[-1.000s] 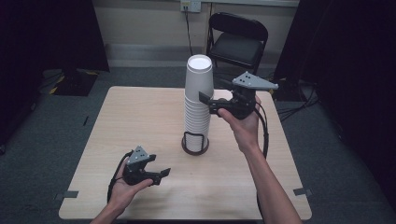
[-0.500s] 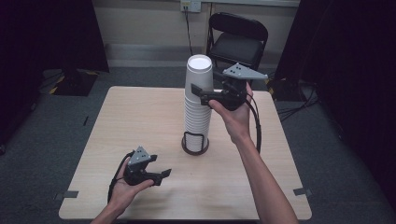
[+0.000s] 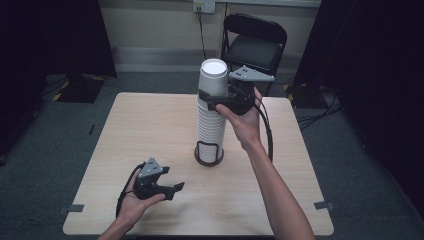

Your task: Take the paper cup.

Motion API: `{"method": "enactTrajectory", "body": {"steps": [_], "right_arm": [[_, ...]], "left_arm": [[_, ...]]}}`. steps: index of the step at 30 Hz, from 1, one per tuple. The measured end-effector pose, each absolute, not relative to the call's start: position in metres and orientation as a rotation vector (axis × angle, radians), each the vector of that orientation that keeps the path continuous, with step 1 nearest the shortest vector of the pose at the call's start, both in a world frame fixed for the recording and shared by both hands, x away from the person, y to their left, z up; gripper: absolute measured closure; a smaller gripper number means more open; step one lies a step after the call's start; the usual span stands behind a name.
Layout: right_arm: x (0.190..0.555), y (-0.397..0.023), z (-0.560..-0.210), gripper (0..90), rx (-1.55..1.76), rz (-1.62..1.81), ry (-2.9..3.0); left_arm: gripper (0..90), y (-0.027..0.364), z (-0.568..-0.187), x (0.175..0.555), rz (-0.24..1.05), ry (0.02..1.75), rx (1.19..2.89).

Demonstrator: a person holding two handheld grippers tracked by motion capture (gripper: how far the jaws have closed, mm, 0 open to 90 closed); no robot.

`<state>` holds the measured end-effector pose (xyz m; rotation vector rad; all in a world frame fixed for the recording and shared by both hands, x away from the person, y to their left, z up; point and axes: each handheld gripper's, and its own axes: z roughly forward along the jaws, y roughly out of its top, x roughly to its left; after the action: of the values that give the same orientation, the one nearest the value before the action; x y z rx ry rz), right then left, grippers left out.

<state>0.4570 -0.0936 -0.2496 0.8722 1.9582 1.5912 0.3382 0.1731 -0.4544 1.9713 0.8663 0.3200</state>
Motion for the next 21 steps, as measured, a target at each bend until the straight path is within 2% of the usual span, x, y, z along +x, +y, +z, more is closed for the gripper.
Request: {"method": "enactTrajectory", "body": {"steps": [21], "right_arm": [[0.4627, -0.0861, -0.2582, 11.0, 0.894, 1.542, 1.974]], "left_arm": [[19.2, 0.1742, -0.4547, 0.3387, 0.311, 0.874, 1.964]]}}
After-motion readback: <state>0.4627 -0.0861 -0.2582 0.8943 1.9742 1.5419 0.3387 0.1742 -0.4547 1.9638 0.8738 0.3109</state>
